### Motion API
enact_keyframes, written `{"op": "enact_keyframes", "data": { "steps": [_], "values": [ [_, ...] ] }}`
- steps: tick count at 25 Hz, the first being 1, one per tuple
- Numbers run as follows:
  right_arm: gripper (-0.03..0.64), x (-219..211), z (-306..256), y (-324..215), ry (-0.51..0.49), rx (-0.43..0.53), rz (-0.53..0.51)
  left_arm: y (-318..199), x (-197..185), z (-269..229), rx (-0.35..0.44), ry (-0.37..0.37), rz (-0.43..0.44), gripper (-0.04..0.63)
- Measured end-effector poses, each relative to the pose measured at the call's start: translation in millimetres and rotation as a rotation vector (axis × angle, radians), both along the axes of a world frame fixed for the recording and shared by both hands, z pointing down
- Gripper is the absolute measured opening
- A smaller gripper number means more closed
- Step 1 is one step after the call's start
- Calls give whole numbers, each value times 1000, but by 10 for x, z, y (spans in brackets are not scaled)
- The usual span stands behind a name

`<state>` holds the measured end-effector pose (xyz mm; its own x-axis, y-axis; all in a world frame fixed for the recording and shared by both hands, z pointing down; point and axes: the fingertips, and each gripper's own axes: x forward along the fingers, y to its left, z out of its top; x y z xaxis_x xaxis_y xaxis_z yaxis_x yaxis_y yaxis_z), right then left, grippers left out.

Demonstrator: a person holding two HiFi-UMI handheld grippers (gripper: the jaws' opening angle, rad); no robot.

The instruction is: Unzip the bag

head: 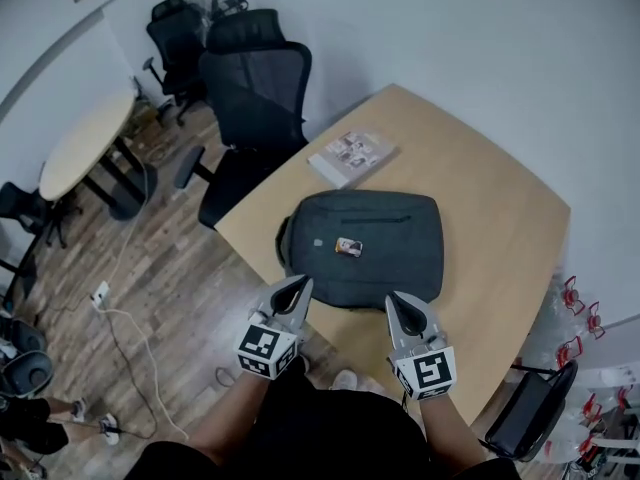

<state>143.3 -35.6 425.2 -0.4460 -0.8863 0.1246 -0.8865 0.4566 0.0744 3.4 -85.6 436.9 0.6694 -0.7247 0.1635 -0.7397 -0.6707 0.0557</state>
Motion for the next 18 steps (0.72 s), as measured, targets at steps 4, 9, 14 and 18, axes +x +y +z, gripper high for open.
{"op": "enact_keyframes", "data": {
  "steps": [4,9,14,18],
  "values": [
    [2,-28,-71,57,-2,32,3,92,104,-17,23,-1,32,18],
    [2,-41,-87,99,-15,38,7,180,127,30,13,-7,41,18],
    [2,-63,-52,114,-17,32,15,232,49,74,2,-11,31,18],
    [2,-81,-29,107,-17,31,19,243,-17,89,-1,-17,18,18]
  ]
}}
